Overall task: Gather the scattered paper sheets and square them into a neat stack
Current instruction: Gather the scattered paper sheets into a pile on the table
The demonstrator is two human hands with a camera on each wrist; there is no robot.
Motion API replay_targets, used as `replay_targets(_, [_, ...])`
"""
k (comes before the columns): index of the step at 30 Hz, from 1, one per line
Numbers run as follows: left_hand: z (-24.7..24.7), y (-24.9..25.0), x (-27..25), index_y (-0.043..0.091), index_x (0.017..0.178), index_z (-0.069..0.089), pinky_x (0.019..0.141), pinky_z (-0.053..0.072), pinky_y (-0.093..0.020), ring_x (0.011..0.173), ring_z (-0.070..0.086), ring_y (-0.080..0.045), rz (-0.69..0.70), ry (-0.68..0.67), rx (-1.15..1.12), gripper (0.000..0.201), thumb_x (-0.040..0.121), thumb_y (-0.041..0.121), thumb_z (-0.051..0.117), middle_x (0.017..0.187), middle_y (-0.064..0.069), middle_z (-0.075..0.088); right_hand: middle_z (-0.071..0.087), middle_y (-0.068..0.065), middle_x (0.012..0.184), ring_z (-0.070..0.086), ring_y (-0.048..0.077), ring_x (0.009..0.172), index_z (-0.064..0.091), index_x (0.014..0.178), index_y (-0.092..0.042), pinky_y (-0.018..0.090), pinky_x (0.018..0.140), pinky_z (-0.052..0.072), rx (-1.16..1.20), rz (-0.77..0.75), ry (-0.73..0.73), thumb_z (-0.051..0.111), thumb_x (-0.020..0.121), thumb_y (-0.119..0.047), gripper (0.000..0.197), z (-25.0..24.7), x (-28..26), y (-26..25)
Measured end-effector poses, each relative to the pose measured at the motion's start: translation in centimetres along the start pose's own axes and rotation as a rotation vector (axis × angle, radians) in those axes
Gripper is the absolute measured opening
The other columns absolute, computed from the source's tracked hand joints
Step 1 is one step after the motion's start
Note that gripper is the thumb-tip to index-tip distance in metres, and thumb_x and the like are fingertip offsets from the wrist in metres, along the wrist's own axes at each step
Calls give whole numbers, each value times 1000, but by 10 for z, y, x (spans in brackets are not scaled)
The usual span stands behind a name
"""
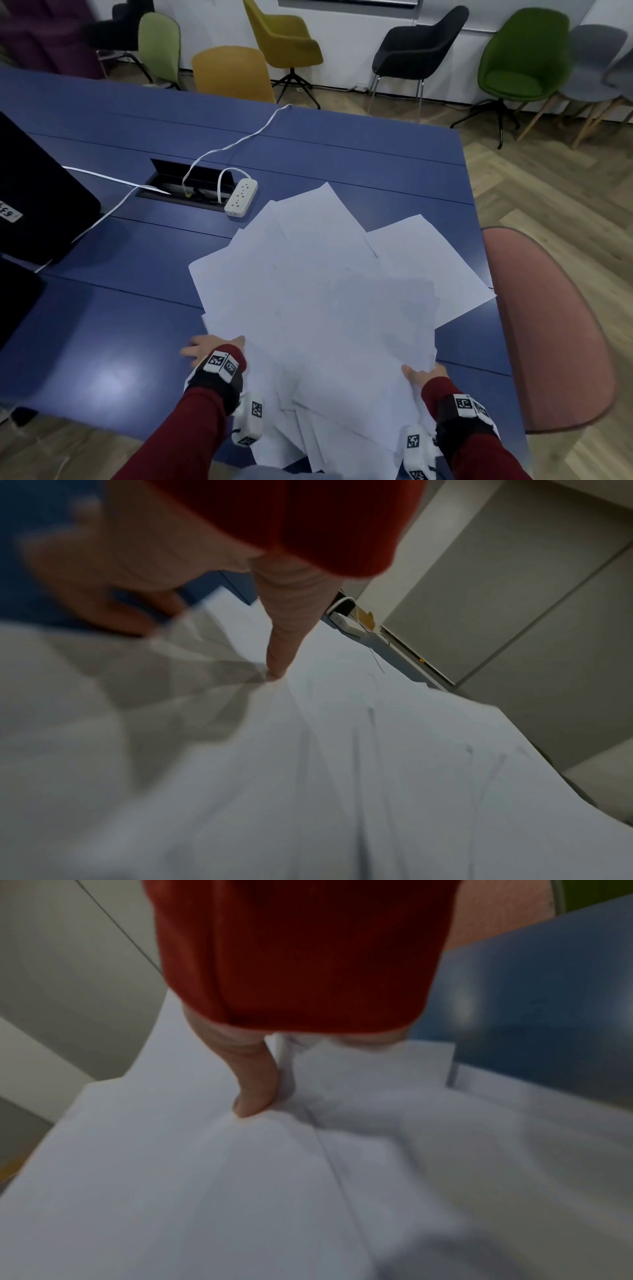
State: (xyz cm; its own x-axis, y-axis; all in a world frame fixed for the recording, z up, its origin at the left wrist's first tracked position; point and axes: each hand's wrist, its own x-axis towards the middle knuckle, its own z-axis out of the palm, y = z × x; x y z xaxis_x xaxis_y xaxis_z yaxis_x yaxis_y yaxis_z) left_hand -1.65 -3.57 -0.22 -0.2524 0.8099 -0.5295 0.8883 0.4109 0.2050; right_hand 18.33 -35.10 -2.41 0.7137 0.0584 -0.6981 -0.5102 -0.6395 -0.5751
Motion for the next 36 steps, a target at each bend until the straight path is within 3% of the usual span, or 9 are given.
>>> replay_targets(4, [10,11,-9,-3,133,34,89,45,-41,111,52,-43,242,-101,-210,68,76,13,69,134,-26,36,62,15,111,59,32,101,55,116,7,36,91,45,-2,-39,-114,70,77,-2,43,-3,-4,-4])
replay_targets(9, [20,20,-26,3,131,40,101,42,-39,116,53,-36,423,-226,-250,55,82,15,61,136,-18,40,61,9,103,56,23,95,54,113,-9,30,85,41,-46,-97,-254,72,76,-6,42,8,-6,-14])
replay_targets(15, [13,14,-9,3,113,58,87,48,-34,91,59,-28,387,-323,-469,37,77,9,68,103,-14,63,57,20,119,56,29,106,47,119,16,34,92,40,-48,-99,-127,64,80,6,44,4,-5,-26])
replay_targets(18, [3,12,-4,3,106,64,78,47,-32,81,58,-25,352,-509,-489,55,65,36,81,87,-11,64,54,16,126,54,35,116,42,126,15,37,98,39,2,-55,-88,68,78,0,56,-3,4,-23])
replay_targets(21, [-2,16,-4,7,115,60,92,47,-35,100,62,-27,312,-600,-414,97,43,70,78,112,-11,66,49,26,133,48,37,124,38,128,15,37,103,35,26,-64,-80,67,79,3,58,6,0,-29])
replay_targets(23, [-6,20,-8,5,128,49,99,45,-36,110,59,-28,275,-546,-403,97,54,59,81,123,-9,59,51,26,132,51,36,121,41,127,14,37,104,36,0,-105,-95,68,79,0,57,16,-5,-38])
replay_targets(26, [-8,25,-12,0,112,60,93,48,-34,96,62,-25,293,-500,-428,61,61,19,86,117,-14,65,62,16,115,59,28,101,55,119,5,29,86,42,-175,-211,-149,67,82,-16,44,24,-3,-52])
replay_targets(29, [-8,25,-19,-9,111,60,83,43,-30,89,56,-21,245,-462,-414,43,71,-4,74,119,-23,63,62,16,117,61,31,101,62,111,-5,32,87,46,-315,-320,130,58,86,-21,30,15,4,-73])
replay_targets(36, [-7,25,-31,-13,114,58,87,42,-30,103,60,-29,193,-451,-508,43,73,-9,70,125,-26,59,6,-5,159,9,23,145,30,141,-21,44,117,16,-925,-197,166,45,87,-20,57,-13,23,-77])
